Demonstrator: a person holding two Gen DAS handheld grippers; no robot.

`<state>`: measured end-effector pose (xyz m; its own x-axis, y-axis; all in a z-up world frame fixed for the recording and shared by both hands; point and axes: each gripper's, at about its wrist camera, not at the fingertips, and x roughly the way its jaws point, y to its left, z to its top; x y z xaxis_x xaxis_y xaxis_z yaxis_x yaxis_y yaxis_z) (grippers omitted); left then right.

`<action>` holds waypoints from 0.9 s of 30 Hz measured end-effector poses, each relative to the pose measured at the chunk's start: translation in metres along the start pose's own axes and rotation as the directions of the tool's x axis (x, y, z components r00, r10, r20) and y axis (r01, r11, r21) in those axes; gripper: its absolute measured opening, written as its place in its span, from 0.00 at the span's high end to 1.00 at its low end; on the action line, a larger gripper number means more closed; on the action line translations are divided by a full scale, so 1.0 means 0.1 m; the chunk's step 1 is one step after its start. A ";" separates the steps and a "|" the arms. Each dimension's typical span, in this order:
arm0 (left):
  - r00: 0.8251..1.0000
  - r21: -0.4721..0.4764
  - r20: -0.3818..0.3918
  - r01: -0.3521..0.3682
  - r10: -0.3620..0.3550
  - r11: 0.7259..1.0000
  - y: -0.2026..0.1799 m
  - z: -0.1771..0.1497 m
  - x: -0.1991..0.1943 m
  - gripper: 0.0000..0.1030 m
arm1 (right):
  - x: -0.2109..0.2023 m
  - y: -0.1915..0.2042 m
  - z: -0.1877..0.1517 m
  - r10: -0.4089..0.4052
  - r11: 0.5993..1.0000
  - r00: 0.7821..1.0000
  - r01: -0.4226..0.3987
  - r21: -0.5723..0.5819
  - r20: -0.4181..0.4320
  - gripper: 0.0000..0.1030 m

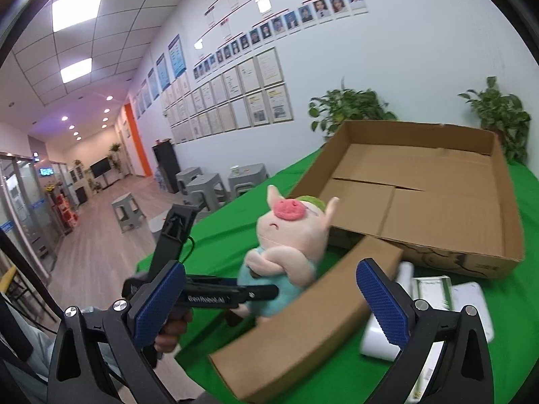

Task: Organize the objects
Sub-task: 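Close the left gripper on the plush pig's body and lift it, then carry the plush pig with the left gripper over the open cardboard box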

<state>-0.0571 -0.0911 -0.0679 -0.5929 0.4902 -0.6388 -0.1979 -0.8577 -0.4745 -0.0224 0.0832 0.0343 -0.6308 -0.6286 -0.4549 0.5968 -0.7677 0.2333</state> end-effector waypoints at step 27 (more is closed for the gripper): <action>0.987 -0.037 0.099 -0.121 0.124 0.992 0.14 -0.60 -0.95 0.51 | 2.37 0.99 -0.03 0.046 0.976 0.910 0.047 0.210 -0.413 0.31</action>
<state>0.0433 -0.1402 -0.0509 -0.6875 0.3621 -0.6295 -0.0957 -0.9044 -0.4158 -0.1113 -0.1411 -0.0529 -0.3419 -0.5555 -0.7580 0.4490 -0.8051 0.3875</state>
